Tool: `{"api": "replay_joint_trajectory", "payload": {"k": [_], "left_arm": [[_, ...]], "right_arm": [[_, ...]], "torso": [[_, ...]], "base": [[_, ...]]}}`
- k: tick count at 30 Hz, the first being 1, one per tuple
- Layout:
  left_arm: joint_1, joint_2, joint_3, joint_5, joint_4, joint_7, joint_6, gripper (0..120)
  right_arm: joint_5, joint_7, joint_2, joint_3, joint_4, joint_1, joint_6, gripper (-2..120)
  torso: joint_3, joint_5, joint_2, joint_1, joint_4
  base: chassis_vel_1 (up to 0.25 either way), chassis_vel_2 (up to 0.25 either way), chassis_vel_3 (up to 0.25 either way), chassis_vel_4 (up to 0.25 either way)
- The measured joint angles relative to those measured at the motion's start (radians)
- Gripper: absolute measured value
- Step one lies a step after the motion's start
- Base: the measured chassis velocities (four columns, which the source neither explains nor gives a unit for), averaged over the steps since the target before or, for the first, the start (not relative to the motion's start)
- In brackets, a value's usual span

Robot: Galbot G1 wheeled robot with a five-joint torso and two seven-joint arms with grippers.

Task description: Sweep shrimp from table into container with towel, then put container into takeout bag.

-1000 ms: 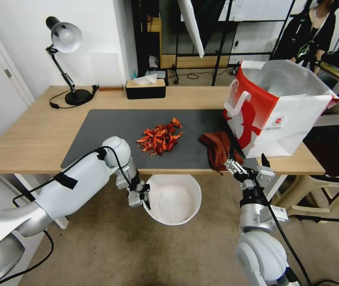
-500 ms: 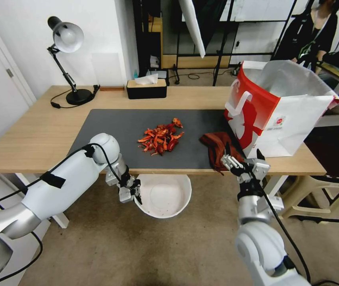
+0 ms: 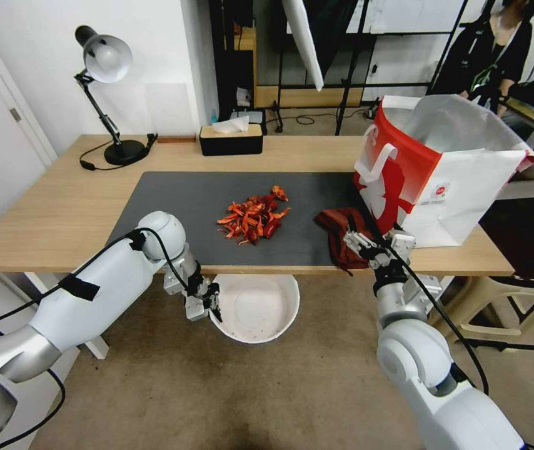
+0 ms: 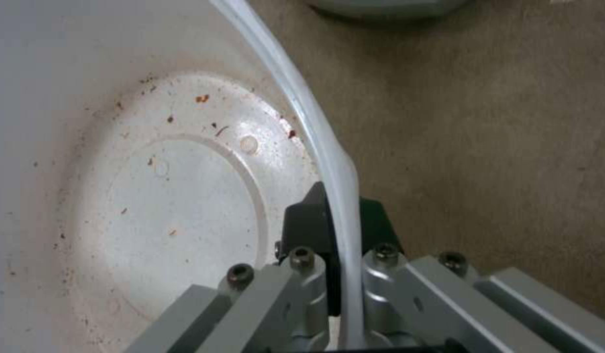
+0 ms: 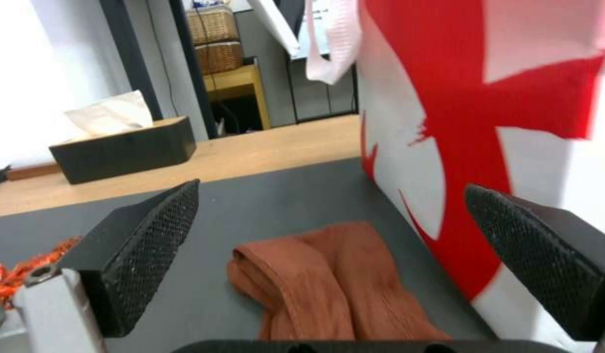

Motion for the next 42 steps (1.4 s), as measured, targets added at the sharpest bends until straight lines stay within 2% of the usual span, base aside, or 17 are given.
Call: {"api": "replay_joint_trajectory", "payload": {"k": [10,19,26,42], "left_arm": [[0.017,-0.015,-0.027,0.012,0.011,0.0,0.0,0],[0.023,-0.011,-0.039,0.012,0.009,0.0,0.0,0],[0.05,0.005,-0.071,0.012,-0.006,0.0,0.0,0],[0.074,0.011,-0.091,0.018,-0.027,0.0,0.0,0]], "right_arm": [[0.085,0.023,-0.03,-0.076,-0.097,0.125,-0.037,100],[0.11,0.033,-0.042,-0.086,-0.109,0.134,-0.095,100],[0.157,0.033,-0.057,-0.08,-0.112,0.134,-0.134,100],[0.152,0.035,-0.048,-0.08,-0.138,0.127,-0.161,100]], "torso": [[0.0,0.0,0.0,0.0,0.0001],[0.0,0.0,0.0,0.0,0.0],[0.0,0.0,0.0,0.0,0.0],[0.0,0.0,0.0,0.0,0.0001]], "base": [[0.0,0.0,0.0,0.0],[0.0,0.0,0.0,0.0],[0.0,0.0,0.0,0.0],[0.0,0.0,0.0,0.0]]}}
